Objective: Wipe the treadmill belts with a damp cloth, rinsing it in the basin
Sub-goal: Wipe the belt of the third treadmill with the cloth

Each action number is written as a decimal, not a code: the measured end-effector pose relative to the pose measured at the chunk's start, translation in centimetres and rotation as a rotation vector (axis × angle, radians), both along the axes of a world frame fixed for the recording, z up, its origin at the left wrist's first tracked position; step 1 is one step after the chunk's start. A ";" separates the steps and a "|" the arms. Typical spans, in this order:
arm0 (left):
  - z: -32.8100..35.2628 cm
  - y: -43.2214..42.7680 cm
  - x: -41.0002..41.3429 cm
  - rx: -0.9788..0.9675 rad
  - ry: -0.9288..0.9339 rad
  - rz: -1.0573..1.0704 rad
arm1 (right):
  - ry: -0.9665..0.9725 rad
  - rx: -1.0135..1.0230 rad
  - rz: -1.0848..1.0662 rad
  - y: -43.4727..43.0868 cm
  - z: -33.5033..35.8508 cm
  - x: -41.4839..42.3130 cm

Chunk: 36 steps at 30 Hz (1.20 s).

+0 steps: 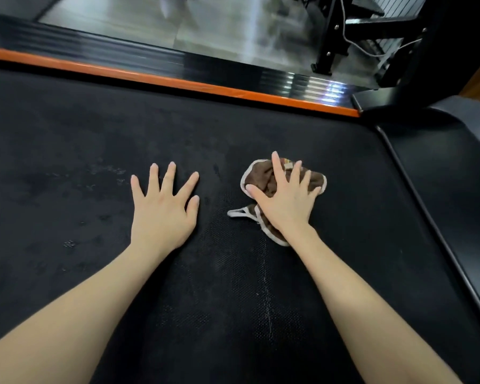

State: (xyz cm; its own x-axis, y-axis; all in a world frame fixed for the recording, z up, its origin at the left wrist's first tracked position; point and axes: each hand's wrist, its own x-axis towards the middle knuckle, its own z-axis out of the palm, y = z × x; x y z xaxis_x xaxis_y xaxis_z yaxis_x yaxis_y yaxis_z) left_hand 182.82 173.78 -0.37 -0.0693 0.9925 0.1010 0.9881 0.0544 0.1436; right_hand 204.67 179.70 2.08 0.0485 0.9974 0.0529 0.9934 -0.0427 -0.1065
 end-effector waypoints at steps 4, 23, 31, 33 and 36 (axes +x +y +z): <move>-0.2 0.1 0.0 -0.006 0.010 -0.007 | 0.057 -0.032 0.027 3.0 -0.5 -1.4; -0.1 0.1 0.1 -0.025 0.027 0.008 | 0.268 0.096 0.440 7.5 0.0 -2.1; 0.6 0.0 0.0 -0.086 0.027 -0.004 | 0.216 -0.065 0.828 -14.6 0.5 2.2; 0.8 -0.1 -0.1 -0.097 0.031 -0.006 | 0.173 -0.120 0.897 -17.3 1.1 3.1; 0.9 -0.1 -0.1 -0.124 0.036 -0.018 | 0.138 -0.110 0.958 -19.0 1.9 3.8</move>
State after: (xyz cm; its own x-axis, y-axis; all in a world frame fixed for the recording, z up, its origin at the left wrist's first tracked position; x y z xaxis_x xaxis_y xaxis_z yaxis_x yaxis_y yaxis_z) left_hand 182.70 173.65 0.55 -0.0496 0.9986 -0.0208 0.9935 0.0515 0.1016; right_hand 208.50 160.74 4.00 -0.7872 0.6166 0.0117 0.5914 0.7602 -0.2688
